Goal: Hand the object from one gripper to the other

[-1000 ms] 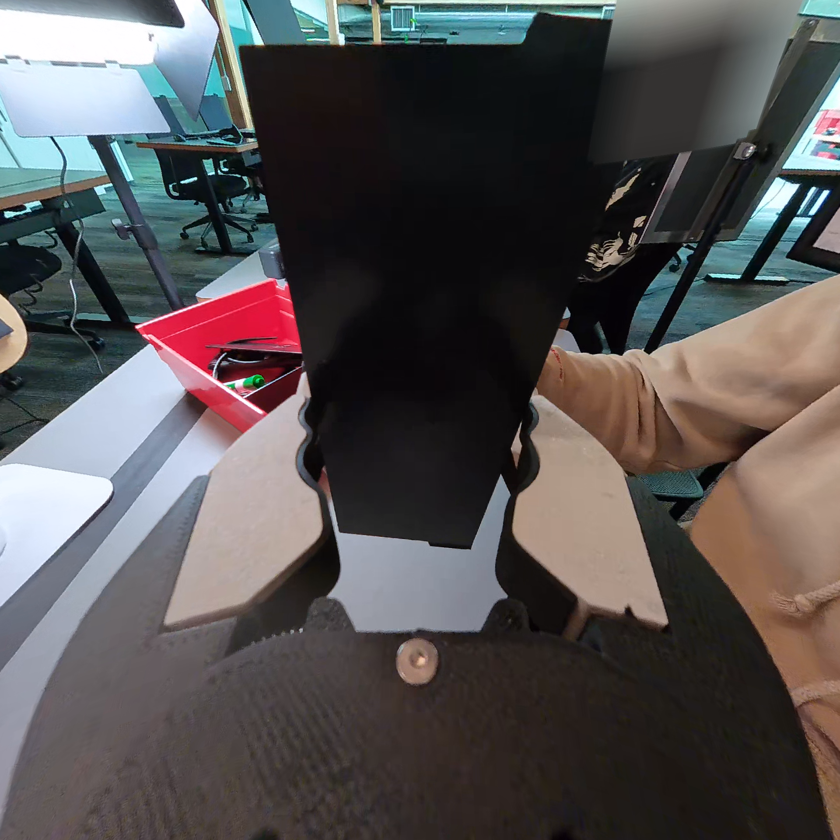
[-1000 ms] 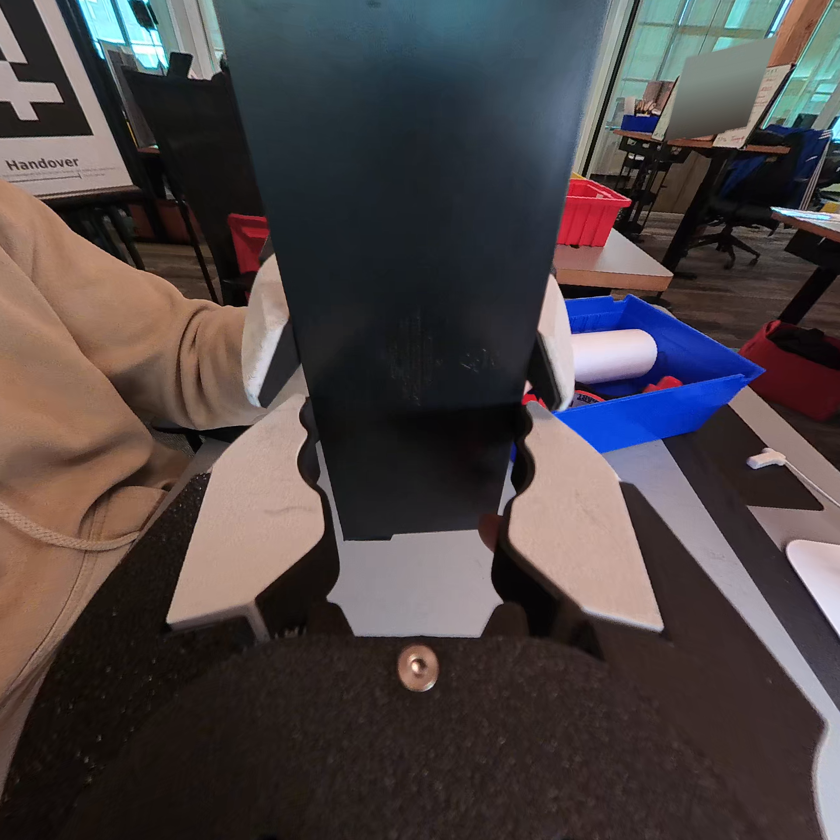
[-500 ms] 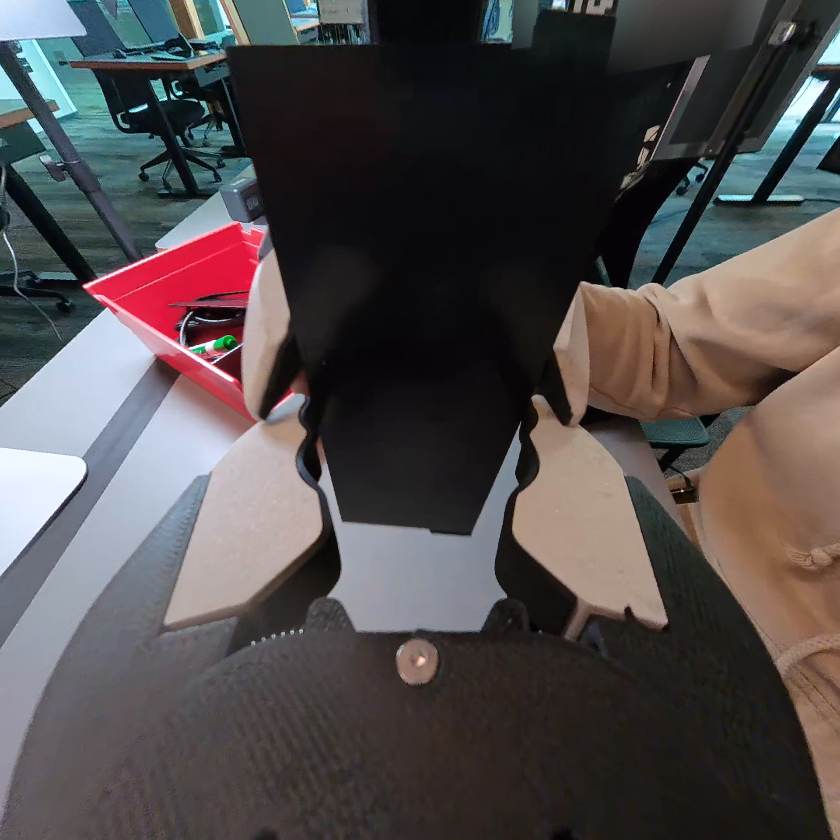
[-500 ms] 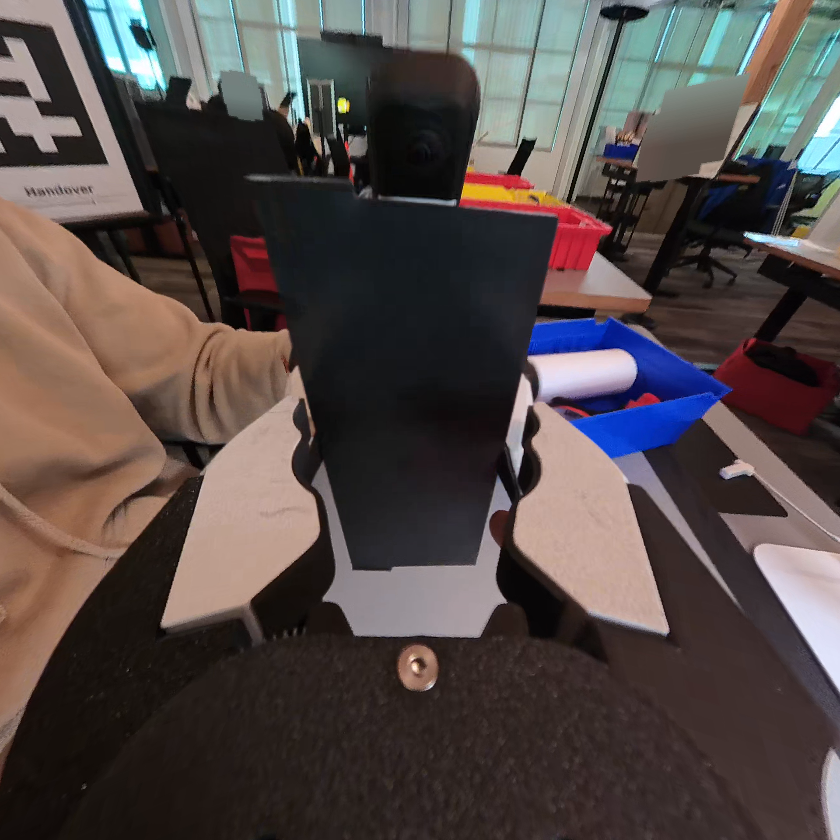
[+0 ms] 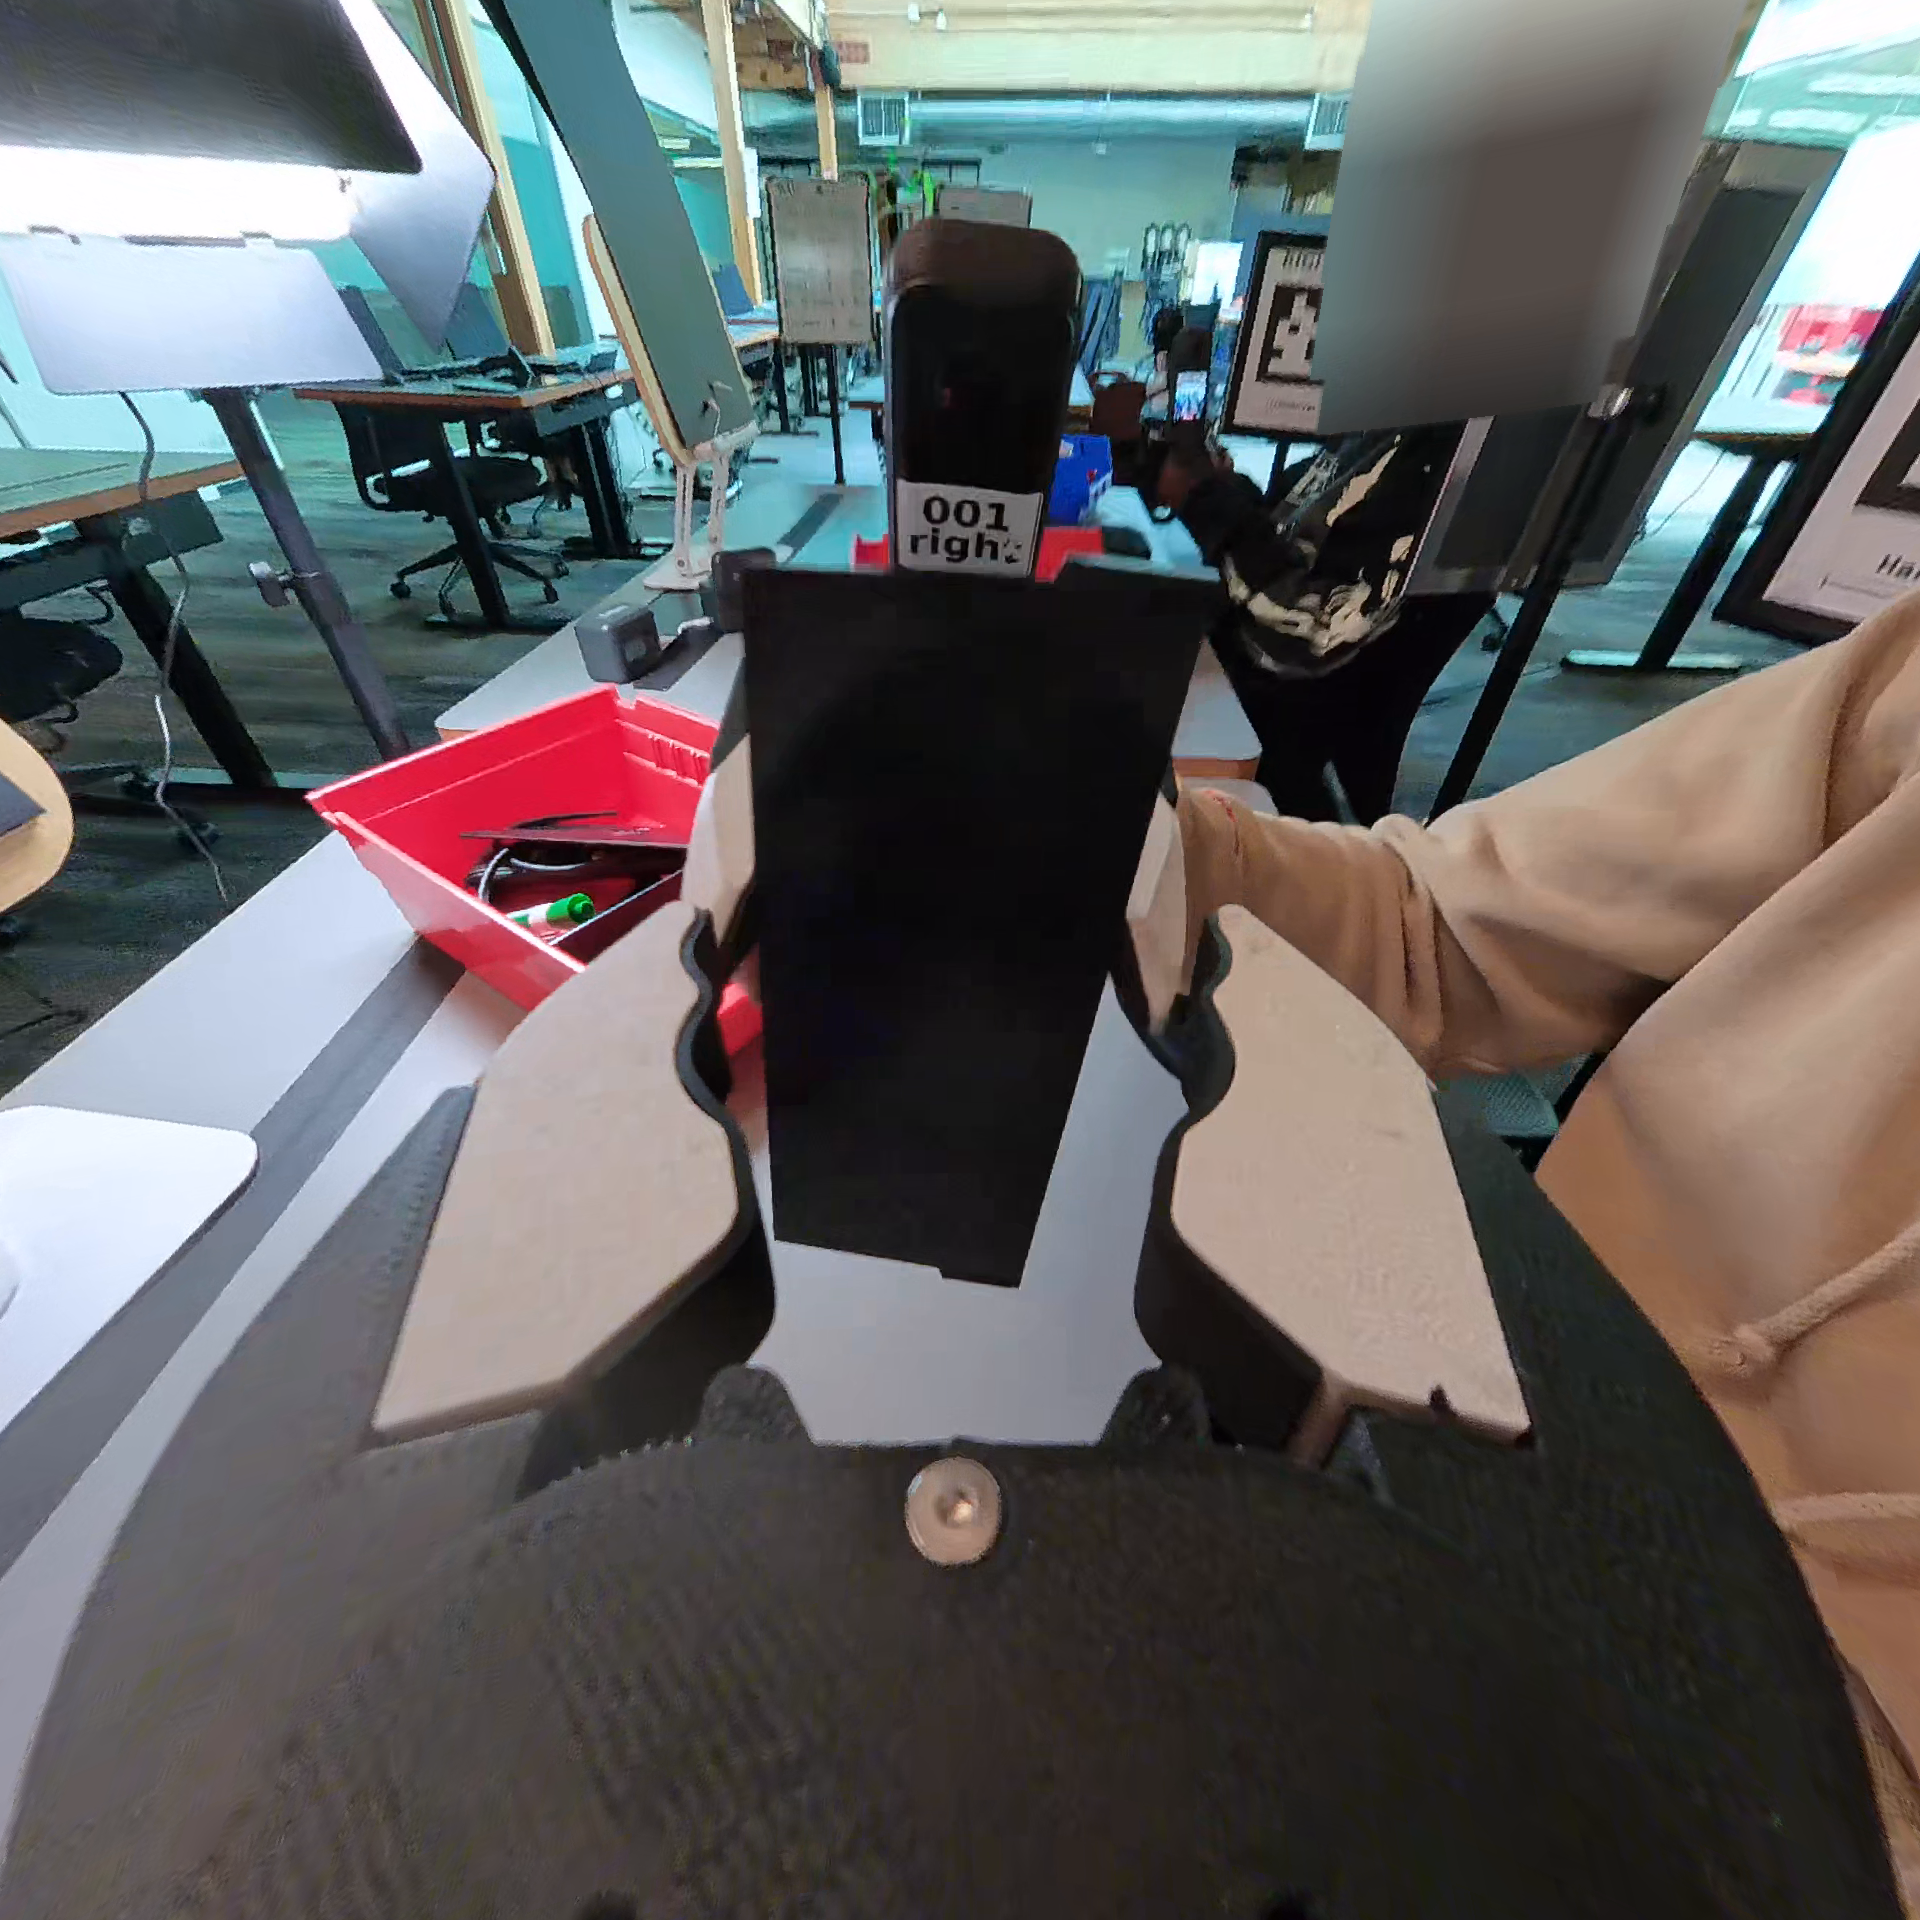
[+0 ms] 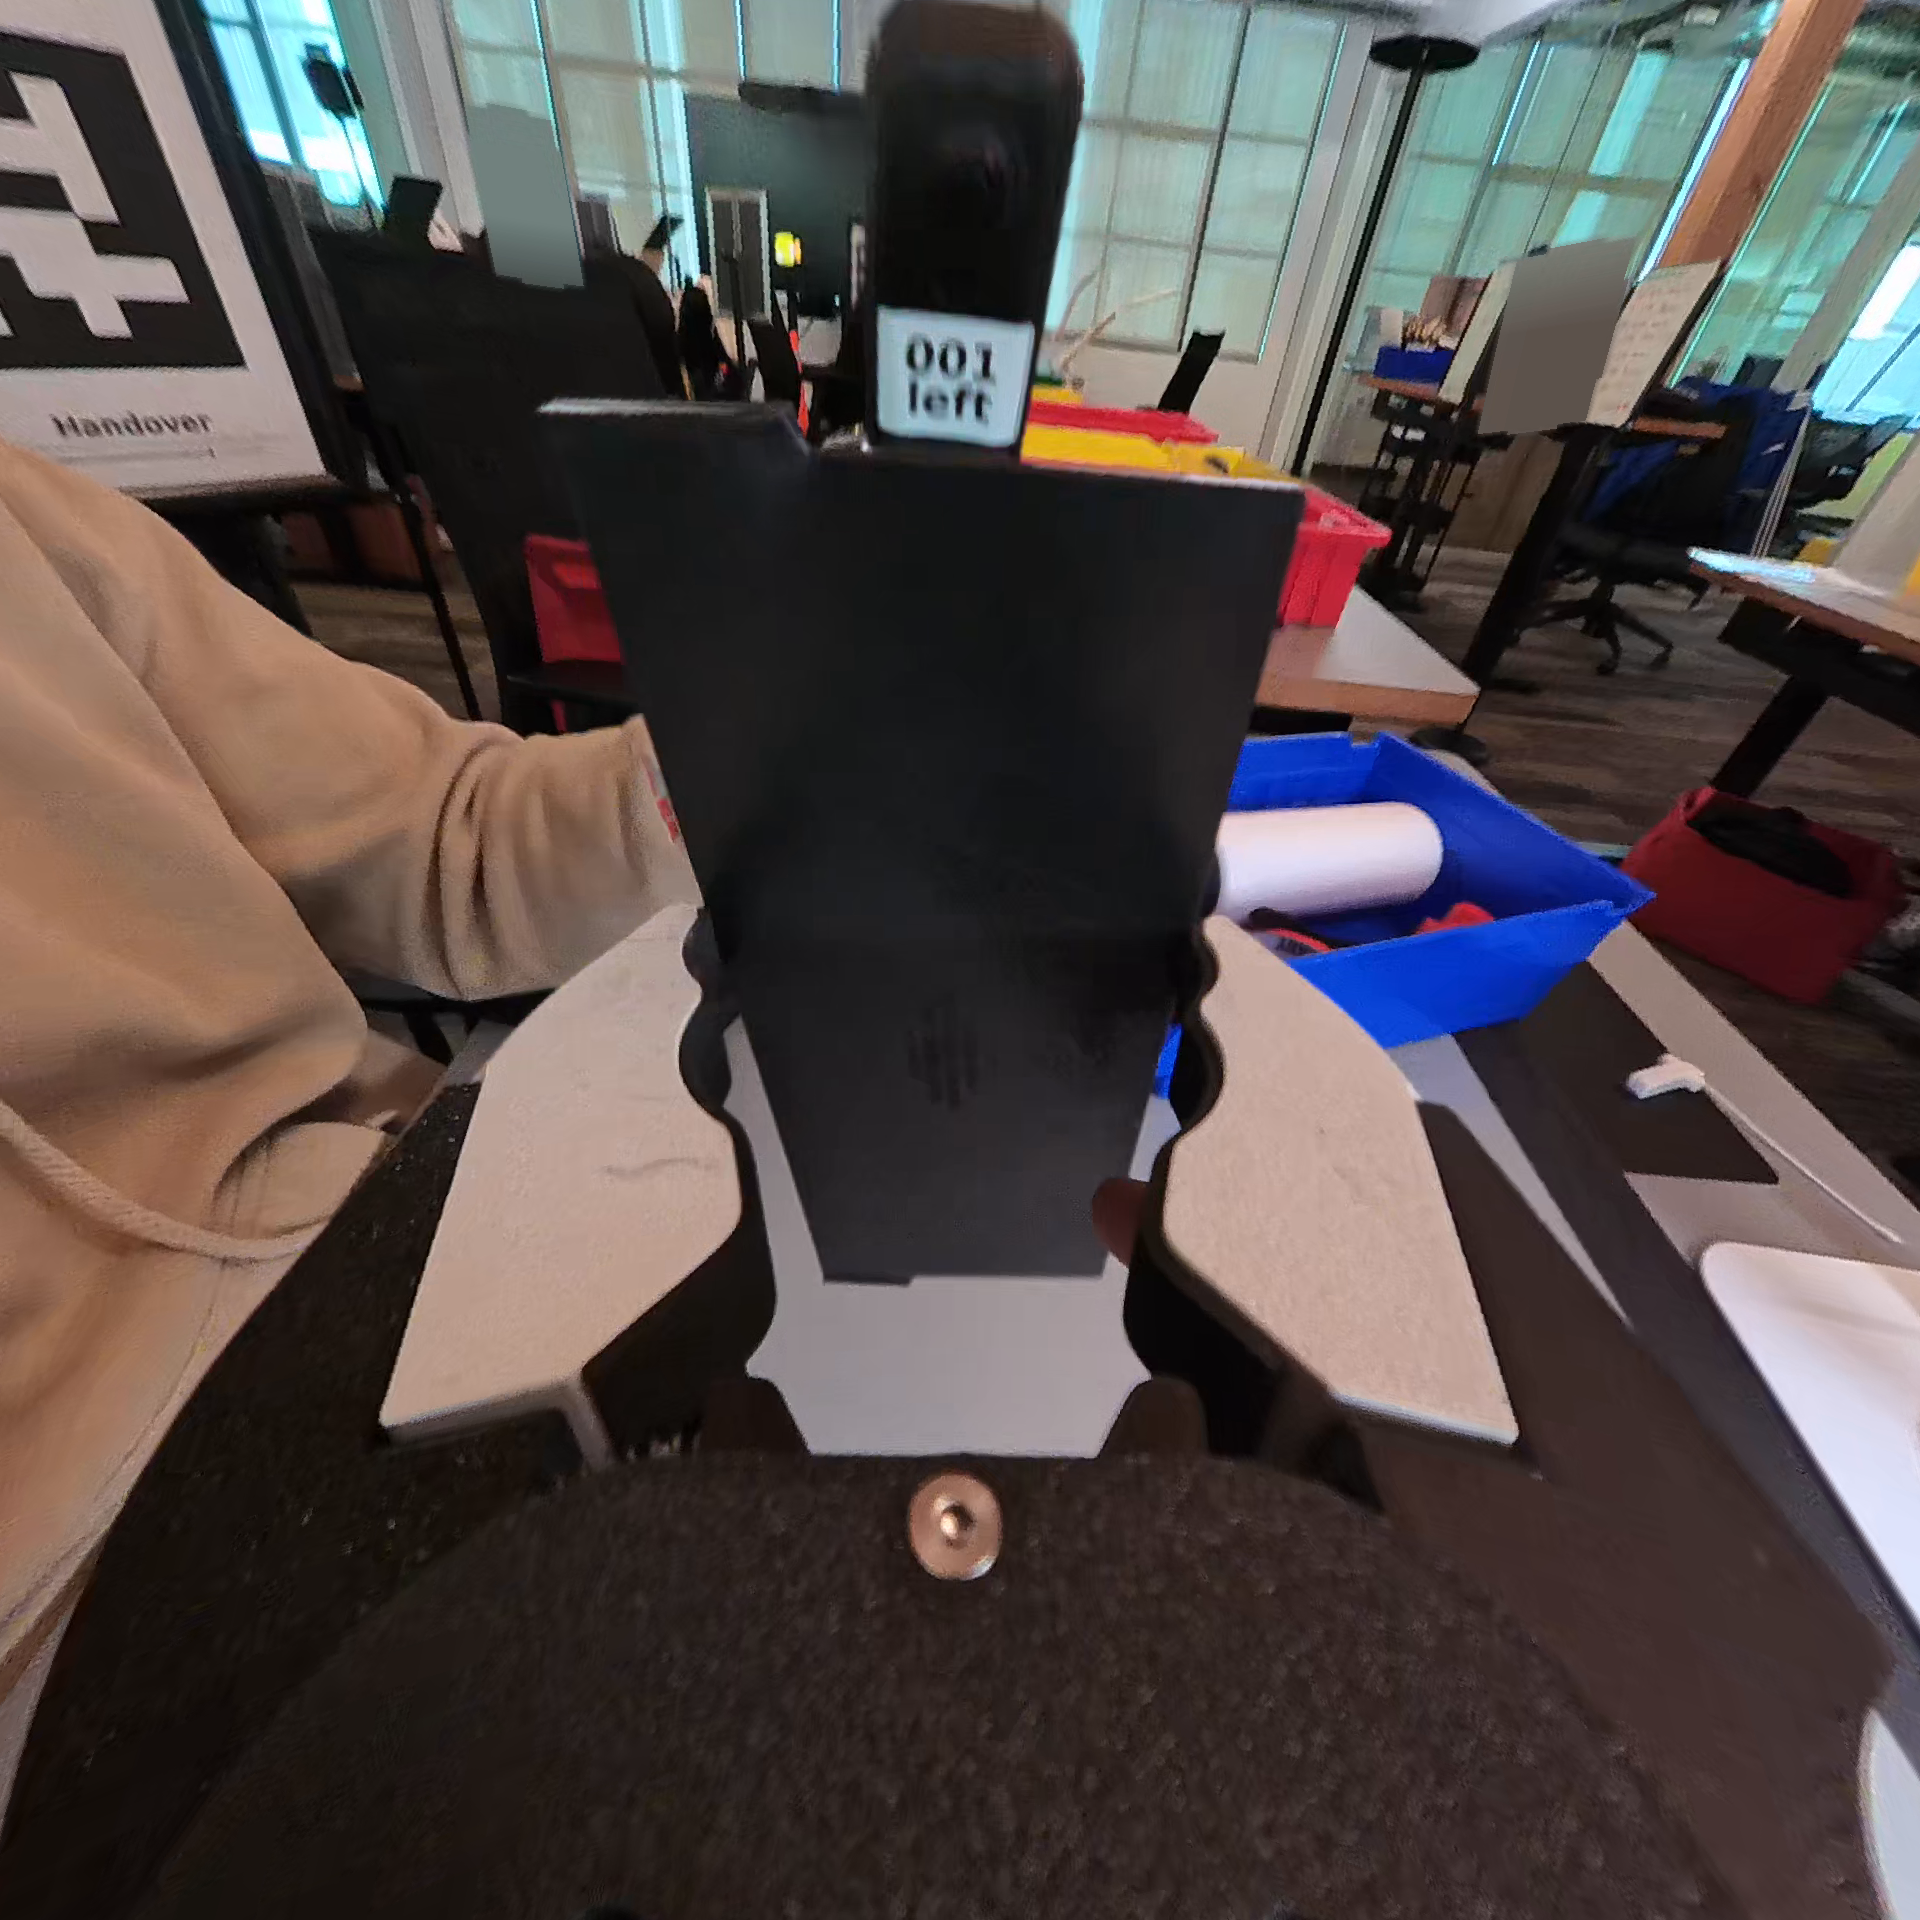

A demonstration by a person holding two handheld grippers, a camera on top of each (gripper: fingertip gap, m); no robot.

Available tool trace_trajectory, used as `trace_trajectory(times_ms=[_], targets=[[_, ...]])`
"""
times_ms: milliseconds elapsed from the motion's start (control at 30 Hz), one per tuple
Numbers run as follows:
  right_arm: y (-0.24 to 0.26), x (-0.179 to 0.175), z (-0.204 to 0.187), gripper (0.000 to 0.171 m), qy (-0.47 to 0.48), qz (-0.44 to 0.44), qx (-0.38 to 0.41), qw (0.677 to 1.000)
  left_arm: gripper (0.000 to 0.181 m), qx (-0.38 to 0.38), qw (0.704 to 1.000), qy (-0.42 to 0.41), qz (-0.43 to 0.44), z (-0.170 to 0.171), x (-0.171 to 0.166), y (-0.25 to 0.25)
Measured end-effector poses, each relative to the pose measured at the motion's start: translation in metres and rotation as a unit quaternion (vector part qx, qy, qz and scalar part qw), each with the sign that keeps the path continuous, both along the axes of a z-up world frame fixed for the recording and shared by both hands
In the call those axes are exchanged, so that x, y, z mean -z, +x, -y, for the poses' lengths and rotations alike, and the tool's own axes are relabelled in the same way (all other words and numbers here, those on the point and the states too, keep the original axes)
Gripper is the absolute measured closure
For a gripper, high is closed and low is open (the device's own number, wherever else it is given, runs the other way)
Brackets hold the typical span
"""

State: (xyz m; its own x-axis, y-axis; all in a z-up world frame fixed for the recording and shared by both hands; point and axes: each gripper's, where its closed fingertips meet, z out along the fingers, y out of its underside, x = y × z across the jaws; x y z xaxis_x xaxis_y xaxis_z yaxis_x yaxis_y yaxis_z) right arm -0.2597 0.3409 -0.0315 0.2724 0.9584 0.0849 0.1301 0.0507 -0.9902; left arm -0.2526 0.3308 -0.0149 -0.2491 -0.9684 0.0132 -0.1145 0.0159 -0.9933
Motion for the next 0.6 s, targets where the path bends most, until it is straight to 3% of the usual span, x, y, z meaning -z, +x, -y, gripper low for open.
trace_trajectory(times_ms=[300, 500, 600], targets=[[-0.024, 0.029, 0.000, 0.087, -0.004, 0.071, -0.005, 0.997, 0.094, -0.003, 0.998, 0.047, -0.049, 0.009, 0.022, 0.014], [-0.014, 0.023, -0.001, 0.089, 0.004, 0.069, 0.004, 0.998, 0.094, -0.020, 0.998, 0.051, -0.035, 0.003, 0.017, 0.016], [0.005, 0.005, 0.003, 0.082, 0.013, 0.034, 0.008, 0.999, 0.094, -0.023, 0.999, 0.034, -0.032, -0.002, 0.016, 0.013]])
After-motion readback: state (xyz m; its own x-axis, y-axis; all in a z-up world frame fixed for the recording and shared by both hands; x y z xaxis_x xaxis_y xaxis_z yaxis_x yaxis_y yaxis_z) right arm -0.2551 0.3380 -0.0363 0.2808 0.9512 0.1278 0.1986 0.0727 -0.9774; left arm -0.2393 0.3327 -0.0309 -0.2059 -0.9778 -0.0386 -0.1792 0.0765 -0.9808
